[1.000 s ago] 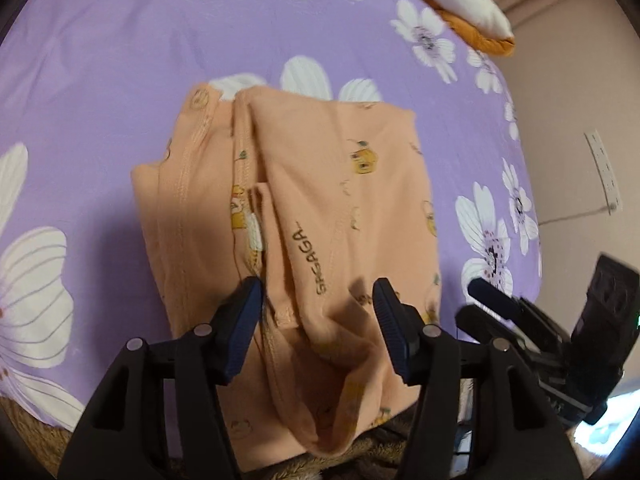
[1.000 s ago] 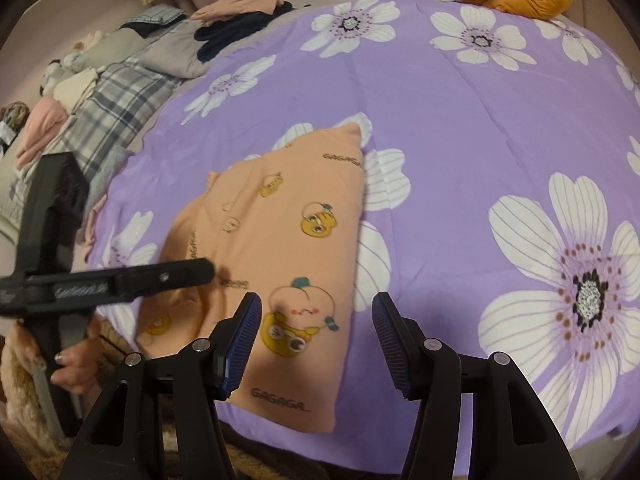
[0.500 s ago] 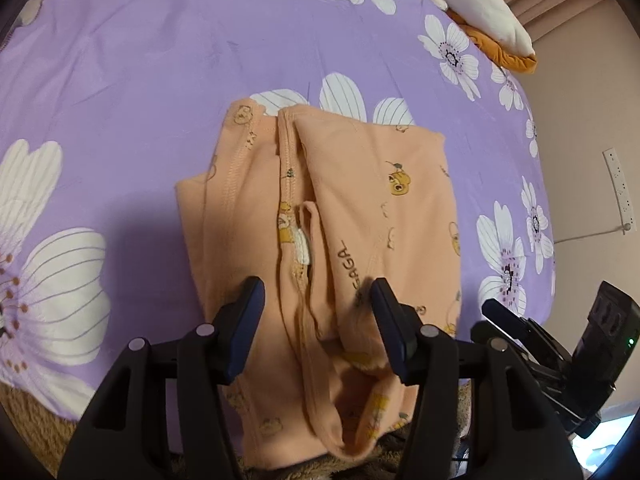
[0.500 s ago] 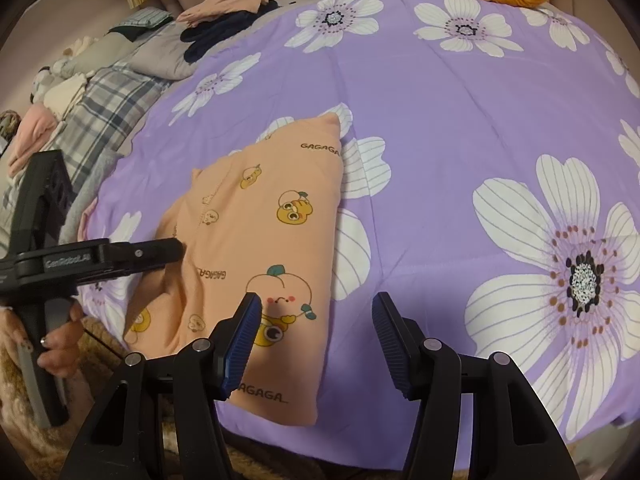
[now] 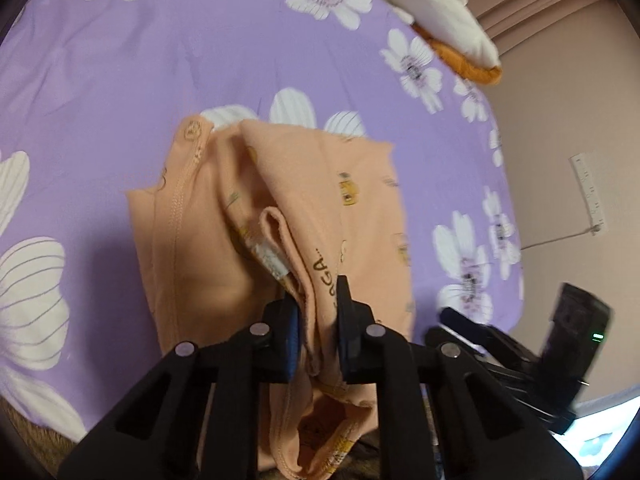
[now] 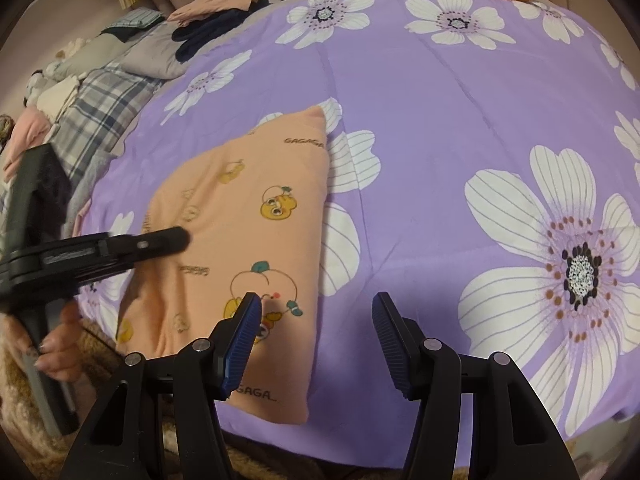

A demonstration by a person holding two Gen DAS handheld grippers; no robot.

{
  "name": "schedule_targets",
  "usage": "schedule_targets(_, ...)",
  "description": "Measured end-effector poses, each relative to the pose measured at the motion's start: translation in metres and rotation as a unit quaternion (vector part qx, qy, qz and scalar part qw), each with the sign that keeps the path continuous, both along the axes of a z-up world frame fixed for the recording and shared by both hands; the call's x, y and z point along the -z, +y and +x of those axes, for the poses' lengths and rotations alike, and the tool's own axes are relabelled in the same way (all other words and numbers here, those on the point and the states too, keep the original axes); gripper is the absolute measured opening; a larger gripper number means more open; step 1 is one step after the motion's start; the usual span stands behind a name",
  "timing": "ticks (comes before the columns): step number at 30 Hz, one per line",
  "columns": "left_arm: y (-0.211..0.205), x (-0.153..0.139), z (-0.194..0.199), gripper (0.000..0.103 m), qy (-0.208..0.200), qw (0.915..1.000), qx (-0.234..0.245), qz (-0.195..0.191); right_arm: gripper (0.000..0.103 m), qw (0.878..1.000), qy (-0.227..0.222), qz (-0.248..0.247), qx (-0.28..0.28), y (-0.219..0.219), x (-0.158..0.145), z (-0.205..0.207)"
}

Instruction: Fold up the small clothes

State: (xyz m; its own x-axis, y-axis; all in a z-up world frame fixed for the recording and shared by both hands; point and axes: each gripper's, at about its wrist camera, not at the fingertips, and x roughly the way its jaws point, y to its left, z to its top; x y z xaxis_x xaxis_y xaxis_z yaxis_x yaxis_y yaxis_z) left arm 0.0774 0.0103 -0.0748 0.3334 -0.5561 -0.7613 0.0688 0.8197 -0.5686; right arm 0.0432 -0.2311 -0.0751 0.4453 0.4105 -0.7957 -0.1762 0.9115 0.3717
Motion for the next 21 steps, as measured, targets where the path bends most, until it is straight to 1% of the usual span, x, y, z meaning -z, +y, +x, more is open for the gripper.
schedule_targets(2,0.006,-0.016,-0.007,0.014,-0.018,0.9998,-0.006,0.001,0.057,1.000,-0.003,0.000,0.000,0.000,-0.002,0.000)
schedule_targets(5,0.015,-0.030,-0.013,0.014,-0.035,0.9992,-0.015,0.008,0.057,1.000,-0.006,0.000,-0.004,0.004,-0.003,0.001)
schedule_targets(7,0.021,-0.033,-0.016,0.014,-0.046,0.9984,-0.019,0.029,0.057,1.000,-0.007,0.000,-0.008,0.007,-0.003,0.002)
schedule_targets(9,0.025,-0.024,-0.016,0.015,-0.040,0.9976,-0.020,0.053,0.057,1.000,-0.005,0.003,-0.014,0.010,-0.002,0.002)
schedule_targets(11,0.028,-0.006,-0.013,0.016,-0.012,0.9977,-0.021,0.064,0.057,1.000,-0.001,0.006,-0.019,0.013,0.000,0.004)
schedule_targets(12,0.029,0.004,-0.012,0.017,-0.001,0.9973,-0.021,0.070,0.057,1.000,0.002,0.006,-0.020,0.015,0.001,0.004)
schedule_targets(13,0.029,0.015,-0.011,0.022,0.010,0.9961,-0.021,0.085,0.057,1.000,0.004,0.007,-0.022,0.016,0.002,0.005)
schedule_targets(14,0.030,0.022,-0.011,0.022,0.015,0.9950,-0.023,0.096,0.057,1.000,0.005,0.007,-0.025,0.018,0.002,0.005)
schedule_targets(15,0.031,0.028,-0.010,0.024,0.019,0.9946,-0.024,0.099,0.057,1.000,0.007,0.007,-0.028,0.020,0.003,0.005)
schedule_targets(16,0.032,0.033,-0.010,0.025,0.019,0.9952,-0.025,0.093,0.057,0.999,0.008,0.008,-0.030,0.021,0.003,0.005)
schedule_targets(18,0.036,0.034,-0.009,0.026,0.020,0.9959,-0.029,0.083,0.057,0.999,0.011,0.010,-0.034,0.024,0.003,0.005)
schedule_targets(19,0.038,0.032,-0.009,0.026,0.022,0.9963,-0.031,0.077,0.057,0.999,0.012,0.007,-0.036,0.025,0.003,0.005)
schedule_targets(21,0.040,0.027,-0.010,0.029,0.016,0.9968,-0.029,0.072,0.057,0.999,0.011,0.002,-0.037,0.027,0.002,0.004)
